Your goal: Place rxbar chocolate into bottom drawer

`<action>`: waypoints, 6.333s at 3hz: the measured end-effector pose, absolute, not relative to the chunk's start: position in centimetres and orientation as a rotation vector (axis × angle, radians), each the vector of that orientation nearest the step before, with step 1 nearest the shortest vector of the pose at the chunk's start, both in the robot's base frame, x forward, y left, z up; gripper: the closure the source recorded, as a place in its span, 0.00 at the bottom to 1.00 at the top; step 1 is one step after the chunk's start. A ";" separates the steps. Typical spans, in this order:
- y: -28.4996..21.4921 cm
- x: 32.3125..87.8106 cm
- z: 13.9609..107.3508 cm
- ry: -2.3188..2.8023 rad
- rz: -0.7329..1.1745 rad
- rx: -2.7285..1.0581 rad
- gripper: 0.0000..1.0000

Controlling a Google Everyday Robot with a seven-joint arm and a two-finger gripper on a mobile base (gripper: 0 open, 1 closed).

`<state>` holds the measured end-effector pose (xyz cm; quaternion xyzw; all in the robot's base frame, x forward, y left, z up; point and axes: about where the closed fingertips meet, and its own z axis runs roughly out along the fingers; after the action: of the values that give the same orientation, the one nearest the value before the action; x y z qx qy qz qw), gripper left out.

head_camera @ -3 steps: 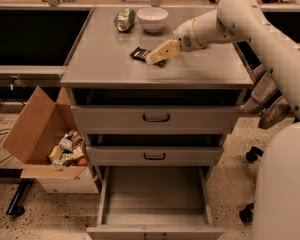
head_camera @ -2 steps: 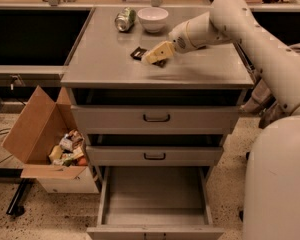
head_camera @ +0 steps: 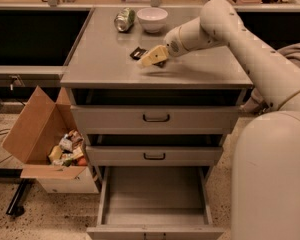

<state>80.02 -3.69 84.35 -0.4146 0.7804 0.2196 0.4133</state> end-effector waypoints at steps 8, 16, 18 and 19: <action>-4.1 70.7 91.1 1.850 0.458 -1.135 1.00; -6.3 51.9 77.1 1.736 0.584 -1.735 1.00; -7.8 47.7 62.5 1.899 0.667 -1.725 1.00; -7.7 47.7 62.1 1.901 0.671 -1.726 1.00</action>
Offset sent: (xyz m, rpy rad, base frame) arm 0.0119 0.0010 -0.0235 -0.0244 0.0482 -0.0211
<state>47.67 -7.69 62.11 -0.6310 0.6952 0.2452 0.2415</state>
